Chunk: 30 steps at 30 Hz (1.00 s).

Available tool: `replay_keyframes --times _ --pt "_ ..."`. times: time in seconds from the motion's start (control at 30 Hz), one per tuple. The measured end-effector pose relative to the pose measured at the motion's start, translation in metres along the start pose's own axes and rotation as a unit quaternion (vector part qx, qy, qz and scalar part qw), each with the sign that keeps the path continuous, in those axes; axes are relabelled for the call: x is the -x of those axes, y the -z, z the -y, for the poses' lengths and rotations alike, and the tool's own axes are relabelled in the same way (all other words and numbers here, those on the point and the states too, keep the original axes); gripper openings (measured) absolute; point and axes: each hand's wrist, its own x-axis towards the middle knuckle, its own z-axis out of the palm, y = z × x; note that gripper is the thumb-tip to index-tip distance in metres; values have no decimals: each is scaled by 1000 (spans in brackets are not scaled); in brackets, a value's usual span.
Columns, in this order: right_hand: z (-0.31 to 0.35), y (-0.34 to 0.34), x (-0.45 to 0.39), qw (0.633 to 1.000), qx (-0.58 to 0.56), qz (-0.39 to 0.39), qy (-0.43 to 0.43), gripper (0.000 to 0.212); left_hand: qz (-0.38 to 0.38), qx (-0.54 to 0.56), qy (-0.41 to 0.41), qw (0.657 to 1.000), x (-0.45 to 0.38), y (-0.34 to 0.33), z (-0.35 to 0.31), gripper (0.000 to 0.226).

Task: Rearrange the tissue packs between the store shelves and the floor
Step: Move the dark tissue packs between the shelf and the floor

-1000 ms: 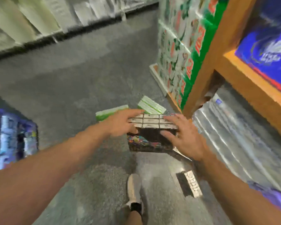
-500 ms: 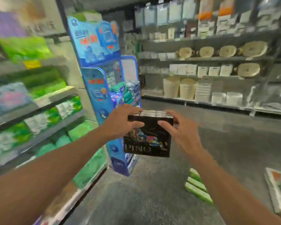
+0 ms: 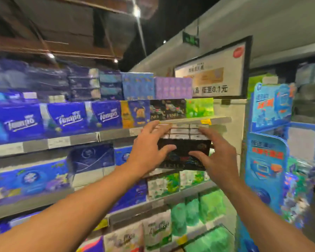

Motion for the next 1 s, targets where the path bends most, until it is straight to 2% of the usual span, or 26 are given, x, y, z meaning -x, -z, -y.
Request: replay_keyframes --times 0.23,0.5,0.63,0.8,0.93,1.0 --pt "-14 -102 -91 998 -36 -33 32 69 -78 -36 17 996 -73 5 75 67" --pt "-125 -143 -203 990 -66 -96 83 64 -95 -53 -1 994 -208 -71 91 60" --pt "-186 -173 -262 992 -74 -67 74 65 -91 -86 17 992 -275 -115 107 58" --pt "-240 -221 -320 994 -92 11 51 66 -59 -190 54 979 -327 -151 138 53" --pt "-265 -265 -334 988 -137 63 14 68 -2 -357 78 931 -347 -164 163 45" --pt "-272 -286 -335 984 -153 95 -2 68 32 -402 104 909 -350 -166 173 43"
